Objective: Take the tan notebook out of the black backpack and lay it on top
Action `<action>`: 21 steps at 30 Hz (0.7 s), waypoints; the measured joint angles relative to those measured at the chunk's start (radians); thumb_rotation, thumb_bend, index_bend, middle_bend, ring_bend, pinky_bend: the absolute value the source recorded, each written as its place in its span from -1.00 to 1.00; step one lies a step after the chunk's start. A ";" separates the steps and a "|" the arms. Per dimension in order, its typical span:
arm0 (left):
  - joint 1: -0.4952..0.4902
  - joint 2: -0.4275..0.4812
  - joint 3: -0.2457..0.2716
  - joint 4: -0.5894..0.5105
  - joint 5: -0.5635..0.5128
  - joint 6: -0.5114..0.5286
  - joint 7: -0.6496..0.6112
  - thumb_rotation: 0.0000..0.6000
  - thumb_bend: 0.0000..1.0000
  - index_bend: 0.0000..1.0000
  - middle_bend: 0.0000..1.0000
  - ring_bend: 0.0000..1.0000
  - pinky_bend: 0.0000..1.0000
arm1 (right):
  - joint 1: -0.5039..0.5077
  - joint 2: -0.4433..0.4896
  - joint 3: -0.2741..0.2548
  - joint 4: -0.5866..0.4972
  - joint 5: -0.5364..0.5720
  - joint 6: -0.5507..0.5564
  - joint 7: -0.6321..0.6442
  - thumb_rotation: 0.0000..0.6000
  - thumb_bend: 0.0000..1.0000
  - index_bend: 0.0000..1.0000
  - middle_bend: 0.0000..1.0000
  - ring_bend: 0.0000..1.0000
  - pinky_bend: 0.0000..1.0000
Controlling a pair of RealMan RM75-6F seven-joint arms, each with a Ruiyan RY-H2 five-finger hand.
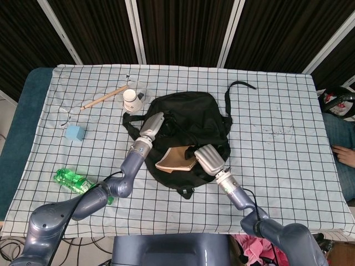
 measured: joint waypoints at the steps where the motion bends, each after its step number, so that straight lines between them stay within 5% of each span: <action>1: 0.002 0.003 0.001 -0.004 0.000 0.000 0.001 1.00 -0.07 0.36 0.39 -0.34 -0.55 | -0.002 0.002 0.001 -0.003 0.000 0.009 0.004 1.00 -0.01 0.67 0.37 0.19 -0.24; 11: 0.008 0.003 0.002 0.013 -0.013 -0.012 -0.003 1.00 -0.07 0.36 0.39 -0.34 -0.55 | -0.046 0.060 0.005 -0.085 -0.005 0.116 0.047 1.00 -0.01 0.67 0.37 0.19 -0.24; 21: 0.007 -0.010 -0.001 0.031 0.006 -0.009 -0.046 1.00 -0.07 0.36 0.39 -0.34 -0.56 | -0.117 0.196 0.009 -0.288 -0.013 0.239 0.070 1.00 -0.01 0.67 0.37 0.19 -0.24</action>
